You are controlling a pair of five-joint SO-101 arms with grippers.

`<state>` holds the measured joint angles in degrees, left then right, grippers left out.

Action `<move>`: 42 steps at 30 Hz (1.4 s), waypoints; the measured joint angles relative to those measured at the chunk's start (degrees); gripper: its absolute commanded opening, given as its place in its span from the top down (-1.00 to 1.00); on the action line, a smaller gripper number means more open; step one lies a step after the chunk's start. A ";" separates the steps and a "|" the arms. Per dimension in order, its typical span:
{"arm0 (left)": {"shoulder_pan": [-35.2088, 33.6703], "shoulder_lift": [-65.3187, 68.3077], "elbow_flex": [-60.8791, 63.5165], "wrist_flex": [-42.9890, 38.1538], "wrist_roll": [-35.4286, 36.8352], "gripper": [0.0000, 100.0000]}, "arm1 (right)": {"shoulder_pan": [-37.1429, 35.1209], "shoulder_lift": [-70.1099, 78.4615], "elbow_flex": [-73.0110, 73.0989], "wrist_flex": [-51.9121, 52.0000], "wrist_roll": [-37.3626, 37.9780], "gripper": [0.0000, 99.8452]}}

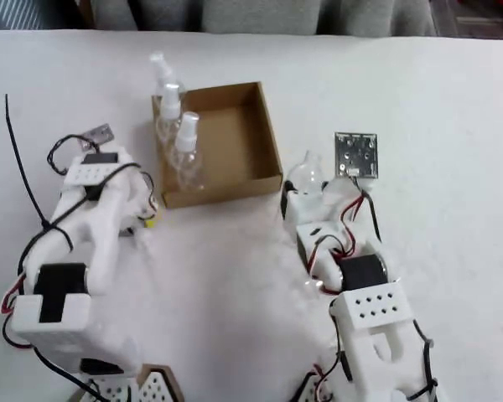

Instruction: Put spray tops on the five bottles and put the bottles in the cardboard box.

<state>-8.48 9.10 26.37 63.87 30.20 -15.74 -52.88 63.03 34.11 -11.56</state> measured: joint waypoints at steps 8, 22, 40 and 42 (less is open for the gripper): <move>0.00 2.55 -1.76 0.44 -2.20 0.83 | 0.00 0.00 0.00 0.00 0.00 0.83; -0.09 -26.99 -1.76 3.60 -11.96 0.82 | 0.00 -0.70 0.00 1.58 0.00 0.83; 3.08 -48.35 -14.51 -25.14 -19.43 0.83 | -17.05 -42.55 22.07 4.22 13.36 0.83; 5.89 -48.35 -15.03 -28.92 -19.43 0.83 | -17.05 -47.91 26.29 1.05 13.63 0.83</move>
<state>-2.59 -39.25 11.34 34.95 10.77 -32.79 -100.79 89.32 35.16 2.07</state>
